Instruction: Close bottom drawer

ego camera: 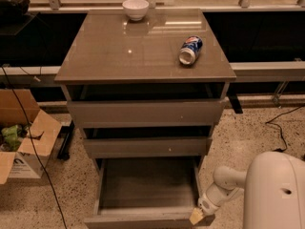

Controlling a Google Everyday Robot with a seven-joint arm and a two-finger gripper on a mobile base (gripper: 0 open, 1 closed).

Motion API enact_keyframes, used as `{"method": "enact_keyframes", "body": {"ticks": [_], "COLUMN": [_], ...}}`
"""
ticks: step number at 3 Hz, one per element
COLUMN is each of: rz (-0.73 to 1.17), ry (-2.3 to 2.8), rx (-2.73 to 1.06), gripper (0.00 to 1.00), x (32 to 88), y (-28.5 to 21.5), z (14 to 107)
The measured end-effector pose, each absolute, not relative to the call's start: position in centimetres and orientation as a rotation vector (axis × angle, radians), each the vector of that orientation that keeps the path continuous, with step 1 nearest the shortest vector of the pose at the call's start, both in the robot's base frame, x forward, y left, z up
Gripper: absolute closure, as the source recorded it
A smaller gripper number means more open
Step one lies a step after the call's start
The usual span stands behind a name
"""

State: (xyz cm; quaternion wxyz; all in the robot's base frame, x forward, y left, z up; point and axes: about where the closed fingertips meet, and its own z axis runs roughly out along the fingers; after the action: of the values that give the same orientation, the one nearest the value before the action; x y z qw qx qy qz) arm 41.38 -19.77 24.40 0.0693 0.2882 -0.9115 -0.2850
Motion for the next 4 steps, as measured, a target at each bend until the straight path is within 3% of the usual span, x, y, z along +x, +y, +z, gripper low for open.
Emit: {"method": "enact_keyframes", "body": {"ticks": [1, 4], "rz": [-0.904, -0.935], "ry": [-2.730, -2.718], "rx": [0.788, 0.790], "gripper": [1.00, 1.00], "x": [41.1, 41.9], "y": [-20.2, -19.6], "z": [20.4, 19.6]}}
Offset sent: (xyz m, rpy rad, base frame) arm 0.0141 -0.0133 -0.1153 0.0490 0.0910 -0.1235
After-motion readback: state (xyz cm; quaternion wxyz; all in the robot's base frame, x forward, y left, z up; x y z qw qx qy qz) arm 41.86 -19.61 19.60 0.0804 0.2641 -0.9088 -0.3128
